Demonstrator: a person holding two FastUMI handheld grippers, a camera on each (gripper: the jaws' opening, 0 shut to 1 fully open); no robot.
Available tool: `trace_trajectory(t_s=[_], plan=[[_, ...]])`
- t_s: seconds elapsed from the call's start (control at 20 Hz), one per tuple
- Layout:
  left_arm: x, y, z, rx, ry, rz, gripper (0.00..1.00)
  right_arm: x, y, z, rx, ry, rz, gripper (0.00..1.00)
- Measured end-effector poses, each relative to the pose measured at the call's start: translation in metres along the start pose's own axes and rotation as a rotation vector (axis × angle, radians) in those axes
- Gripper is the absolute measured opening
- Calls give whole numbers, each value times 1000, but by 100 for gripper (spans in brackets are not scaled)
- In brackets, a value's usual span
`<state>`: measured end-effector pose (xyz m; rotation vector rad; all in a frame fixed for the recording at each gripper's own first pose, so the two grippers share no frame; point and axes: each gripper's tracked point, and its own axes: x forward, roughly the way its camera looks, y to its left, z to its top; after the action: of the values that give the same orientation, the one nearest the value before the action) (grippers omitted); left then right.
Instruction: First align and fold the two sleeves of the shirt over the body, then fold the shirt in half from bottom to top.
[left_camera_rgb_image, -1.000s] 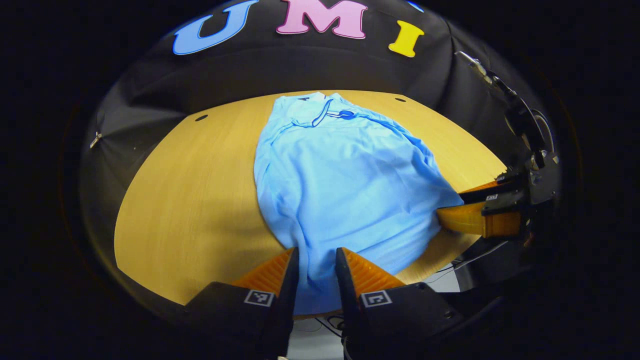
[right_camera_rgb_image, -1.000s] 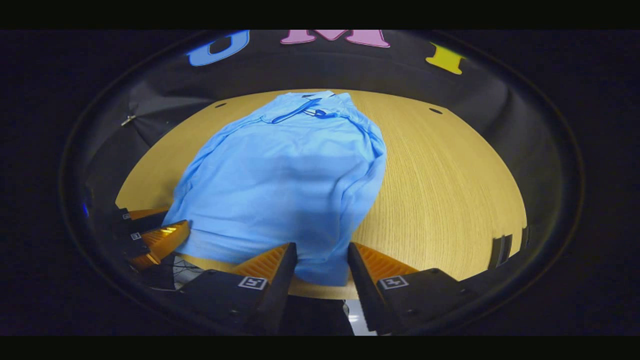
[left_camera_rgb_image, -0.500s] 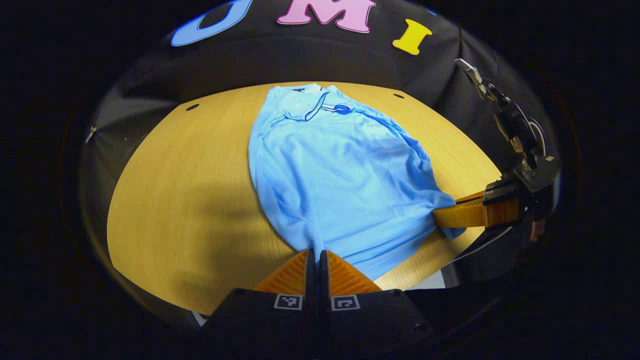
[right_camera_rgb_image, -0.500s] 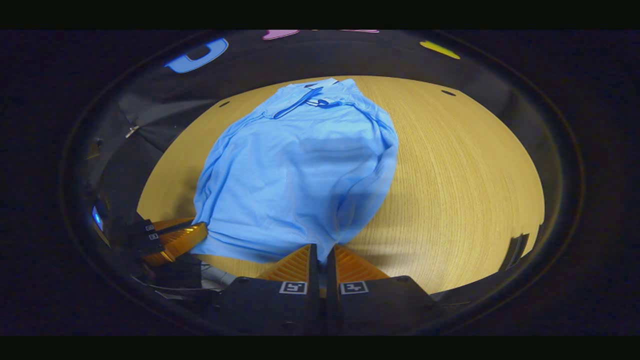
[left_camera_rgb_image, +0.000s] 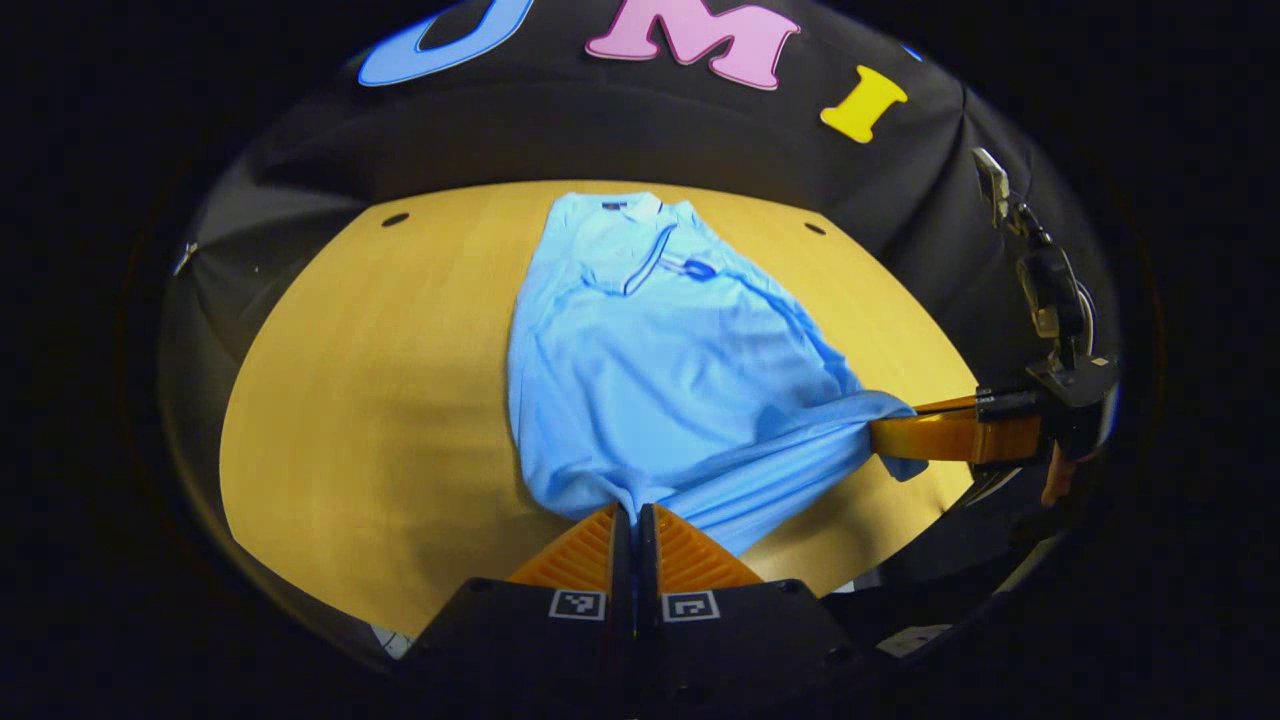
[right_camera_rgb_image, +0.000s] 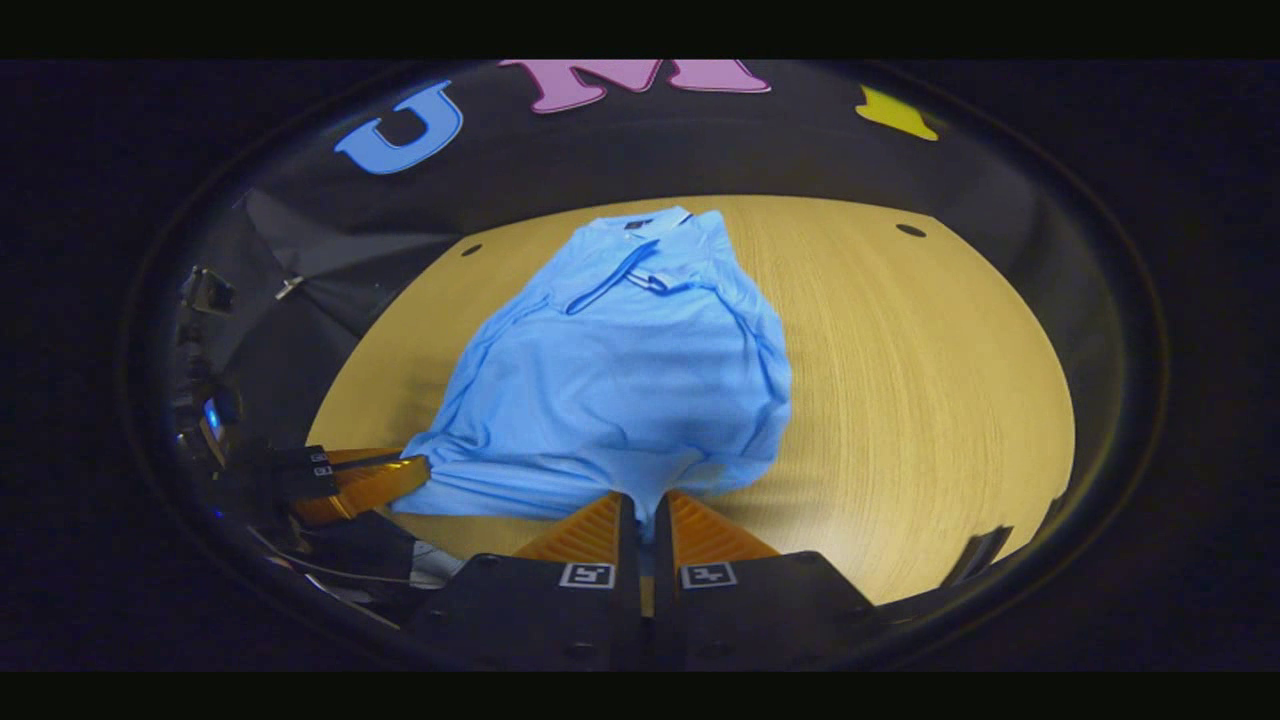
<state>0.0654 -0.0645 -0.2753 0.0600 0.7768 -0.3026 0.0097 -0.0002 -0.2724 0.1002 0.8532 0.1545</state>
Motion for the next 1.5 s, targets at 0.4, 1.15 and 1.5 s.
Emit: trace_trajectory(t_s=[0.4, 1.15, 1.5], plan=[[14, 18, 149, 30, -125, 16, 6, 13, 2, 159, -85, -175, 67, 3], [170, 100, 369, 112, -283, 98, 6, 151, -31, 384, -141, -348, 58, 9], [263, 156, 374, 146, -263, 221, 12, 225, -44, 384, -182, -304, -60, 4]])
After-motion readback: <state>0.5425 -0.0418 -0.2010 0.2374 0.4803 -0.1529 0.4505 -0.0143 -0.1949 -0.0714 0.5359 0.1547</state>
